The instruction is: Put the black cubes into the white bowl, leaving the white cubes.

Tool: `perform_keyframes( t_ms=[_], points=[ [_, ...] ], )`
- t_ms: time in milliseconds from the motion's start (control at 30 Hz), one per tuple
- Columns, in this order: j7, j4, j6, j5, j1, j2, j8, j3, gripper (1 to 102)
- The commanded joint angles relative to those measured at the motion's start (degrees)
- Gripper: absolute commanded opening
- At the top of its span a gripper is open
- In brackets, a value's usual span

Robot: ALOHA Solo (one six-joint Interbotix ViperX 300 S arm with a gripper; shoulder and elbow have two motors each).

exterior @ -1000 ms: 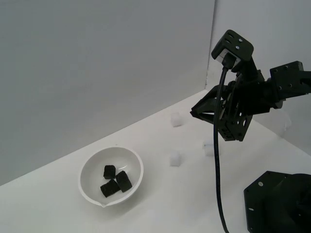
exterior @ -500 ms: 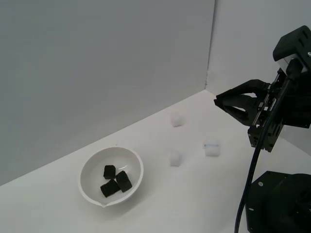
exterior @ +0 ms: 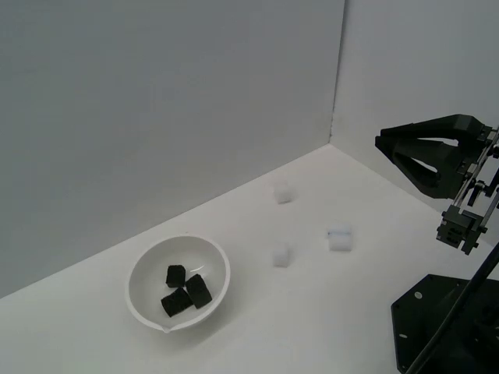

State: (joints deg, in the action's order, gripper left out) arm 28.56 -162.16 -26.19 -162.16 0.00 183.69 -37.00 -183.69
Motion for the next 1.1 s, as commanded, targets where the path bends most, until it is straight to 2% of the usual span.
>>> perform_keyframes(
  t_ms=[0,267,433,800,1067],
  points=[
    [-2.6,-0.7,-1.1,-0.4,-0.3,1.1,0.1,-1.2,3],
    [-5.7,-2.5,-1.2,-2.3,-0.3,4.8,0.9,-5.0,3],
    [-5.8,-3.9,-1.4,-3.7,-0.3,10.3,1.3,-10.4,3],
    [-5.7,-5.2,-1.1,-5.0,0.2,15.6,1.3,-15.5,3],
    [-5.7,-5.4,-1.0,-5.2,0.9,15.3,1.3,-15.3,3]
  ],
)
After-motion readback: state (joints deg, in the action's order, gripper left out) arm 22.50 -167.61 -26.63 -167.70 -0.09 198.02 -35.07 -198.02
